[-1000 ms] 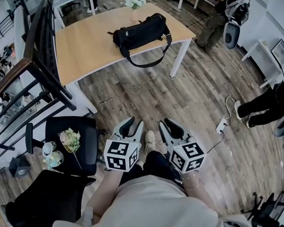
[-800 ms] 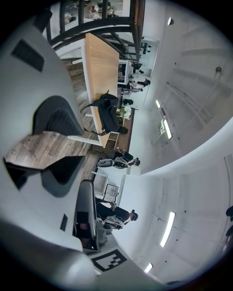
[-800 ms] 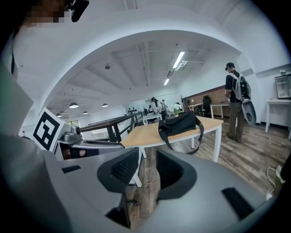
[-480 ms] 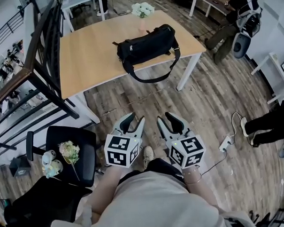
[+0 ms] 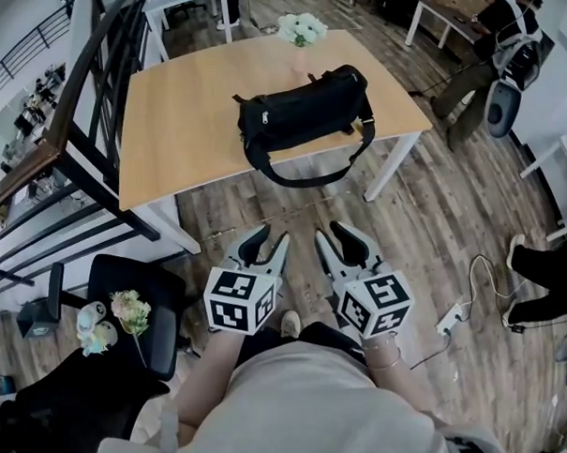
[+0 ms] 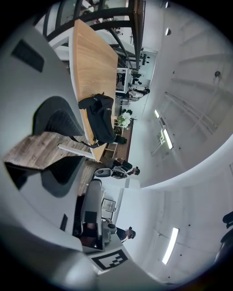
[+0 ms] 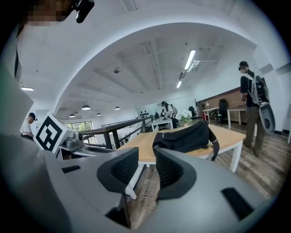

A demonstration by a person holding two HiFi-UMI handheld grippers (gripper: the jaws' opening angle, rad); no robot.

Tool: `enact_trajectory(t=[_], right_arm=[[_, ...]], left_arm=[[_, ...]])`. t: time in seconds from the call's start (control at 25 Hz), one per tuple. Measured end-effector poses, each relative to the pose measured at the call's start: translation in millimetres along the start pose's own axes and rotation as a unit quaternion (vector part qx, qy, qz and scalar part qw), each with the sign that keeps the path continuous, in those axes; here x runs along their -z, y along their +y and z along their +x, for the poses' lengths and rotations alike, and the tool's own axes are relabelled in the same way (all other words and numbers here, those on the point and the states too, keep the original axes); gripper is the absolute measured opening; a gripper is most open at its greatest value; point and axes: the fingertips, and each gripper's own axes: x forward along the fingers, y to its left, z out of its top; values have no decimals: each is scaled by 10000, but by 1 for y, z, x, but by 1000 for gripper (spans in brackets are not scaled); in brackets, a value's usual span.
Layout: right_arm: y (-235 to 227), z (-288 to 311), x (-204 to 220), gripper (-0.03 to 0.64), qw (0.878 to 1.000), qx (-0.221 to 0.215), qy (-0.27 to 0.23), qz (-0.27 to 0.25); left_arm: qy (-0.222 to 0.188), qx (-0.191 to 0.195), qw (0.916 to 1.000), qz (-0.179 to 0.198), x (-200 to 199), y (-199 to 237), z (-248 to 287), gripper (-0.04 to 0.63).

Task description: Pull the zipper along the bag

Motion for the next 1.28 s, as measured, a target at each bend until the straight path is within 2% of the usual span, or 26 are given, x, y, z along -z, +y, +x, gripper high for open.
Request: enact_trajectory(t=[0.24,0.68,0.96,1.28], right_arm=[[-19,16,12,117,9995,-116,266,114],[-42,44,7,80,9992,-103,253,288],[-49,98,-2,88,9986,-344,334,241],[-70,173,-29,89,9984,-343,383,238]], left_arm=[[209,-68,9997,52,5,4,24,135],[269,-220,9994,-39,-6,34,57,135],[381,-119,9991,-122,-12,70,89,135],[352,-32,9994,-66,-51,126,139,135]])
